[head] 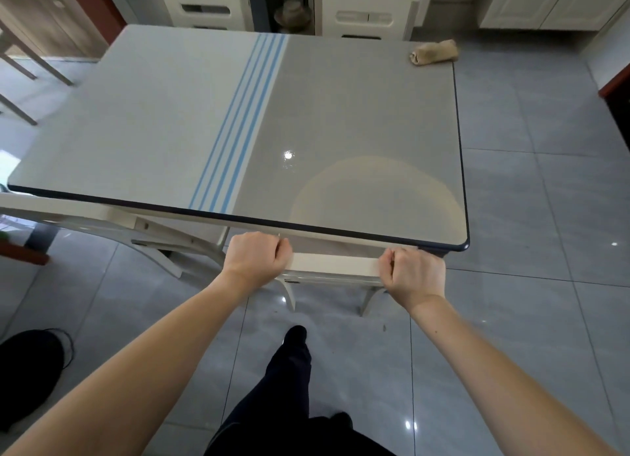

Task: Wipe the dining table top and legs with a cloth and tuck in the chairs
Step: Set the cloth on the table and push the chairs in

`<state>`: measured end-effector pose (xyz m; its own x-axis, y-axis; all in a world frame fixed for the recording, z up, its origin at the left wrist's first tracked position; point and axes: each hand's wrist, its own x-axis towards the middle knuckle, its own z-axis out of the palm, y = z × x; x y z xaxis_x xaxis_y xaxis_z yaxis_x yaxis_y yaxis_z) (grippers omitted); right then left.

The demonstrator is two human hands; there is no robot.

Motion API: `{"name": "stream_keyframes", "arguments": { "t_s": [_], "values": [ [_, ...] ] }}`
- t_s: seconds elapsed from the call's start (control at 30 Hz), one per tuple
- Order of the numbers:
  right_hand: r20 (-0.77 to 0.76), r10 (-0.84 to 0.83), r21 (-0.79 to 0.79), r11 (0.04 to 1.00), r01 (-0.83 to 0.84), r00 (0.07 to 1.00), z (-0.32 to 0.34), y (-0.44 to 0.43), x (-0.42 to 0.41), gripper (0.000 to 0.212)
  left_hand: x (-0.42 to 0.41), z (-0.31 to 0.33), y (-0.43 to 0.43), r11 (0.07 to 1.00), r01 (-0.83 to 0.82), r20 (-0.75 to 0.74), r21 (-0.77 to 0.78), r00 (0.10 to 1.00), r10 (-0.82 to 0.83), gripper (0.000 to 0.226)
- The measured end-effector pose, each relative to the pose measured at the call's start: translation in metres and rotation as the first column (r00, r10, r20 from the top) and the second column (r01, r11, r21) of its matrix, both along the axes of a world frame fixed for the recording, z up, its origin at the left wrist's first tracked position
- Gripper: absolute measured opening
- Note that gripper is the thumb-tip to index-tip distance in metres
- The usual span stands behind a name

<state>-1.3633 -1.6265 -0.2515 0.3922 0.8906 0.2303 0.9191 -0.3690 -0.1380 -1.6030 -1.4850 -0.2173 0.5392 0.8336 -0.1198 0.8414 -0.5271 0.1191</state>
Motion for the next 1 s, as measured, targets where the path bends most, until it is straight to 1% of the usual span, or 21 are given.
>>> {"name": "stream_keyframes", "arguments": {
  "t_s": [0.17,0.3,0.4,0.5,0.67,0.77,0.87,1.0],
  "values": [
    [0.006,0.013,-0.021,1.0,-0.013,1.0,-0.008,0.002,-0.002,0.046,-0.002,-0.003,0.002,0.999,-0.044,-0.01,-0.013,0.999,0.044,0.043],
    [0.016,0.006,0.021,1.0,-0.006,1.0,-0.003,0.008,0.021,0.044,0.017,-0.002,-0.001,1.0,-0.017,-0.018,-0.021,1.0,0.017,0.042],
    [0.009,-0.004,0.03,1.0,0.003,1.0,0.0,0.014,0.032,0.05,0.032,0.003,0.002,0.999,-0.028,0.015,-0.034,0.999,0.029,0.042],
    [0.018,-0.028,0.066,0.997,0.027,0.999,-0.003,0.021,0.024,0.051,0.029,0.004,0.014,0.999,-0.032,0.024,-0.025,0.999,0.032,0.042],
    [-0.008,-0.083,0.066,0.994,0.083,0.997,-0.006,0.028,-0.004,0.049,0.008,0.003,0.032,0.999,-0.005,-0.003,-0.047,1.0,0.005,0.044],
    [0.006,-0.087,0.064,0.994,0.086,0.996,-0.005,0.03,-0.014,0.048,0.0,0.001,0.043,1.0,0.012,-0.017,-0.021,1.0,-0.012,0.042],
    [0.012,-0.082,0.035,0.996,0.081,0.997,-0.005,0.035,-0.015,0.048,-0.002,-0.001,0.049,1.0,0.027,-0.022,-0.012,0.999,-0.027,0.043],
    [0.006,-0.111,0.03,0.993,0.111,0.994,-0.004,0.047,-0.006,0.051,0.007,0.0,0.059,0.999,0.031,0.007,-0.025,0.999,-0.031,0.044]
  ]
}}
